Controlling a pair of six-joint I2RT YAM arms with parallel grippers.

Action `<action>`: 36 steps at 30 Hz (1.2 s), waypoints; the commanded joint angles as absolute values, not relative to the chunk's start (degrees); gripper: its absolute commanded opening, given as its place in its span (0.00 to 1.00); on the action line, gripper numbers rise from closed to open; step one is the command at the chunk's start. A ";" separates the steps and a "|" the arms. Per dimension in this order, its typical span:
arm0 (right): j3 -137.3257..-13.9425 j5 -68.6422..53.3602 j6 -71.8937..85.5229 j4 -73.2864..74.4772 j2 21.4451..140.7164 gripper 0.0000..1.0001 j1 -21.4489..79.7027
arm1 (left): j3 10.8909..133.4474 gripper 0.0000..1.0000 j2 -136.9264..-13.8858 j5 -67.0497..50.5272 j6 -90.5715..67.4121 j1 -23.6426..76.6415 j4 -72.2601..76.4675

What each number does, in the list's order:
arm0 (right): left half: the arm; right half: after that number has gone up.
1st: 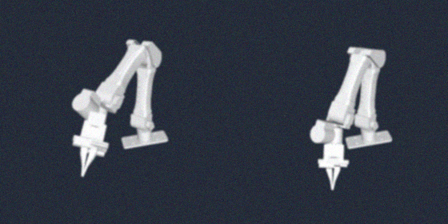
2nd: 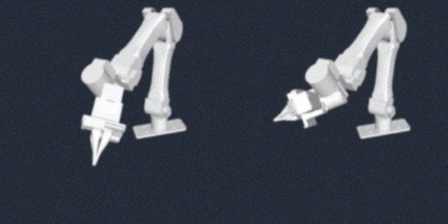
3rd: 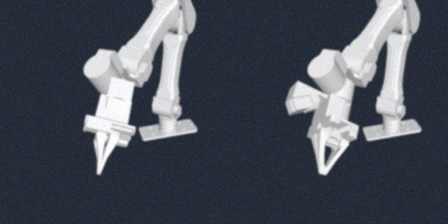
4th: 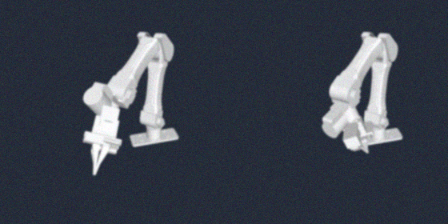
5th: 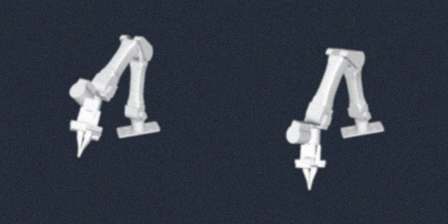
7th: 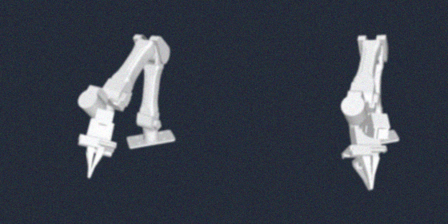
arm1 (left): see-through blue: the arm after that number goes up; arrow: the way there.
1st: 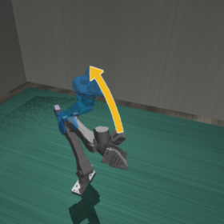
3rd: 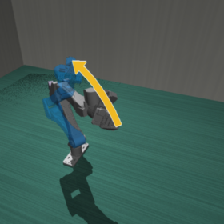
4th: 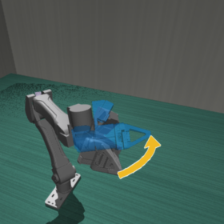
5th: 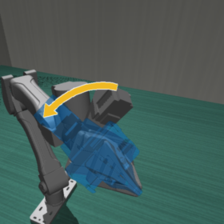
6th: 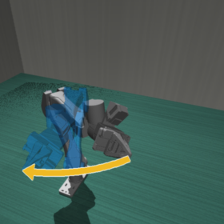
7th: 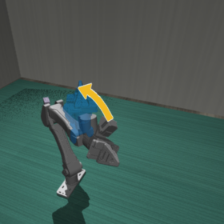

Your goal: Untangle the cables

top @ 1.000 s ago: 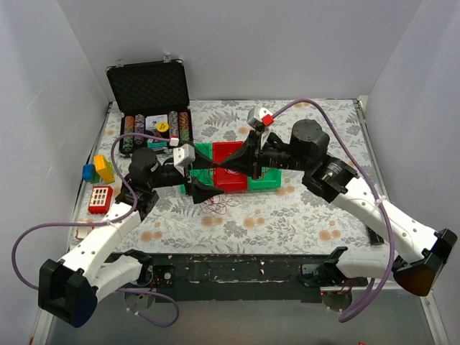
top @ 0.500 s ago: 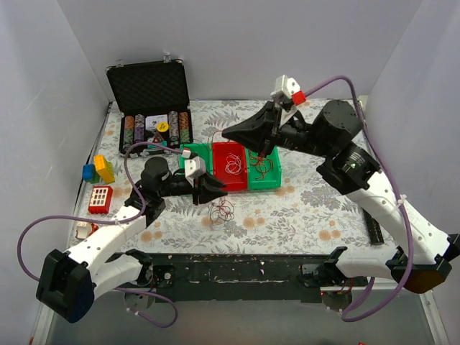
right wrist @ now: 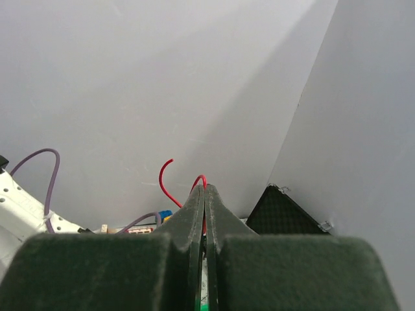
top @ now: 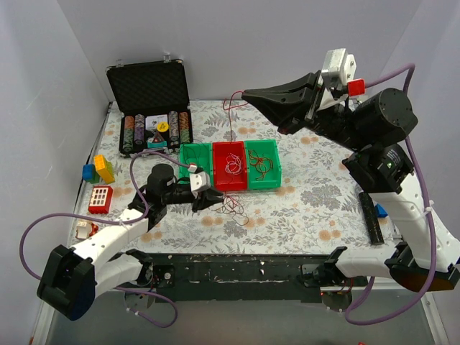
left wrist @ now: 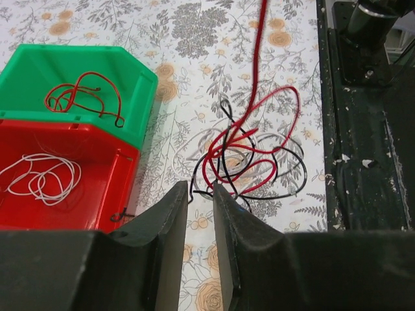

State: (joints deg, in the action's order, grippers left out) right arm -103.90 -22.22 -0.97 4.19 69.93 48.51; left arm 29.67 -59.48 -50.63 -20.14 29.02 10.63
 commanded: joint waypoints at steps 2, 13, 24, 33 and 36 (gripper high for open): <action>-108.27 -19.61 -3.60 2.81 71.28 0.01 48.69 | 26.72 0.20 -57.75 -48.78 -13.37 29.88 7.48; -118.74 -15.39 -8.09 0.80 73.48 0.01 48.69 | 20.57 0.05 -54.67 -43.60 -2.65 30.32 3.34; -113.74 -17.84 -4.66 0.53 73.74 0.01 48.69 | 27.32 0.98 -40.44 -35.76 -21.08 29.27 3.52; -110.57 -23.90 2.10 -3.34 75.49 0.01 48.69 | 34.72 0.98 -48.50 -50.96 -44.09 29.53 20.96; -111.70 -25.48 4.12 -4.13 76.81 0.01 48.78 | 35.33 0.98 -53.51 -50.54 -45.71 32.59 26.27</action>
State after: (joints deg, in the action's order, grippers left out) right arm -110.10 -22.33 -0.21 1.15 76.25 48.51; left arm 34.24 -47.72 -47.18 -36.86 29.89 17.56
